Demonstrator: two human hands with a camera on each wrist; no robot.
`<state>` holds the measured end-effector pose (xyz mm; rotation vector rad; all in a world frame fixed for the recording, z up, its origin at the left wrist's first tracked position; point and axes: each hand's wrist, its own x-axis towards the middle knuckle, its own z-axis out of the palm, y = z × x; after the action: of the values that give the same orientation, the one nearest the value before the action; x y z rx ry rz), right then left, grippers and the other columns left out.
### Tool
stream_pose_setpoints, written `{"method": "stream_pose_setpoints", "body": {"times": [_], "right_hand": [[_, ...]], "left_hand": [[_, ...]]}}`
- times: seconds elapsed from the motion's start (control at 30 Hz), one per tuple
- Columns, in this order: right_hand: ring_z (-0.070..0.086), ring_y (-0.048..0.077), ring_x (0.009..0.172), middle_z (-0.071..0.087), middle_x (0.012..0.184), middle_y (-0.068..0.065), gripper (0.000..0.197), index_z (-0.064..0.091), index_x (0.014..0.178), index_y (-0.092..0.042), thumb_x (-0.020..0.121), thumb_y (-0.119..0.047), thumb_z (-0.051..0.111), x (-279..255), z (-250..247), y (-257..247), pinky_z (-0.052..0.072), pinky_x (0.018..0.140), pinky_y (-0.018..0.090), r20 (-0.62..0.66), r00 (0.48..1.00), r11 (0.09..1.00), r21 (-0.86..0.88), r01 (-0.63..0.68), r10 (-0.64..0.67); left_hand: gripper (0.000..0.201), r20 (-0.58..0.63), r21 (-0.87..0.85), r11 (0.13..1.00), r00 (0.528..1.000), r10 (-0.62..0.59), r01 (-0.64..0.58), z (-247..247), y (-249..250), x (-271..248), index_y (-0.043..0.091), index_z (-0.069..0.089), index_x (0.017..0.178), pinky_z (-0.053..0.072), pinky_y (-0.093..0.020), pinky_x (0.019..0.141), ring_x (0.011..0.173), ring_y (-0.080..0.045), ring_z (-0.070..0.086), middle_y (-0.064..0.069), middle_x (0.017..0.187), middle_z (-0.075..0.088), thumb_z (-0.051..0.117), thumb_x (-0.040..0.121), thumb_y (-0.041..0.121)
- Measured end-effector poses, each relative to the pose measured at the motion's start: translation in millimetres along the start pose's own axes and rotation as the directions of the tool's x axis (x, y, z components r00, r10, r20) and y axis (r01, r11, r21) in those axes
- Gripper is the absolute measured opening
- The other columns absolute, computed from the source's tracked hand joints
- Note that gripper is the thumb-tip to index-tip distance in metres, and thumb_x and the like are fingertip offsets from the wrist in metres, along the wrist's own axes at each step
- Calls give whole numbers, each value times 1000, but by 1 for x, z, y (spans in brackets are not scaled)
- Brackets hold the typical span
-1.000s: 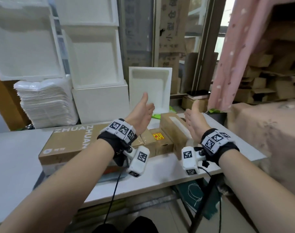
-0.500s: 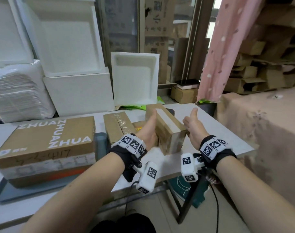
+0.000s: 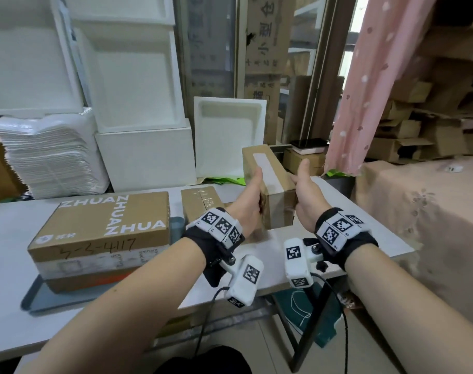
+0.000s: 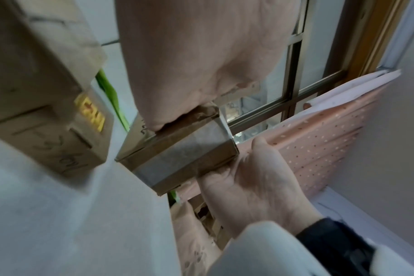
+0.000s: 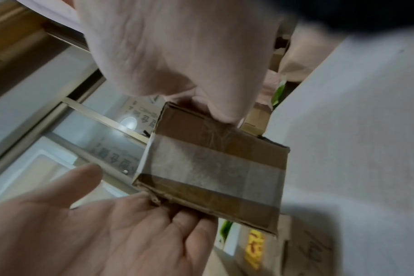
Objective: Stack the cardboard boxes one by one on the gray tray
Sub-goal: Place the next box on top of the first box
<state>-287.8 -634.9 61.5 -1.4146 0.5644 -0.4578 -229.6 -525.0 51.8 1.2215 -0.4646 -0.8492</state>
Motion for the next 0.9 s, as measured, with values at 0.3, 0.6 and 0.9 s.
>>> {"method": "stream_pose_setpoints", "body": {"times": [0.3, 0.6, 0.9], "right_hand": [[54, 23, 128, 60, 137, 3, 113, 57, 133, -22, 52, -98, 35, -38, 81, -52, 37, 112, 50, 109, 989, 995, 2, 97, -96], [51, 26, 131, 55, 142, 6, 124, 51, 140, -17, 47, -96, 27, -66, 207, -39, 36, 112, 46, 287, 952, 993, -24, 119, -107], [41, 28, 138, 45, 150, 7, 75, 41, 146, -11, 96, -63, 22, -128, 299, -29, 31, 115, 43, 408, 903, 975, -104, 197, -139]], "left_hand": [[83, -54, 106, 986, 989, 137, -130, -38, 81, -76, 18, 56, 137, 52, -36, 89, 121, -27, 60, -11, 132, 64, 14, 92, 74], [84, -191, 177, 973, 965, 181, -147, -128, 116, -168, 13, 51, 142, 50, -34, 89, 123, -26, 59, -13, 135, 61, 12, 94, 70], [81, -353, 209, 967, 911, 214, -147, -204, 122, -231, 14, 52, 141, 49, -29, 87, 122, -21, 59, -10, 136, 61, 13, 95, 68]]}}
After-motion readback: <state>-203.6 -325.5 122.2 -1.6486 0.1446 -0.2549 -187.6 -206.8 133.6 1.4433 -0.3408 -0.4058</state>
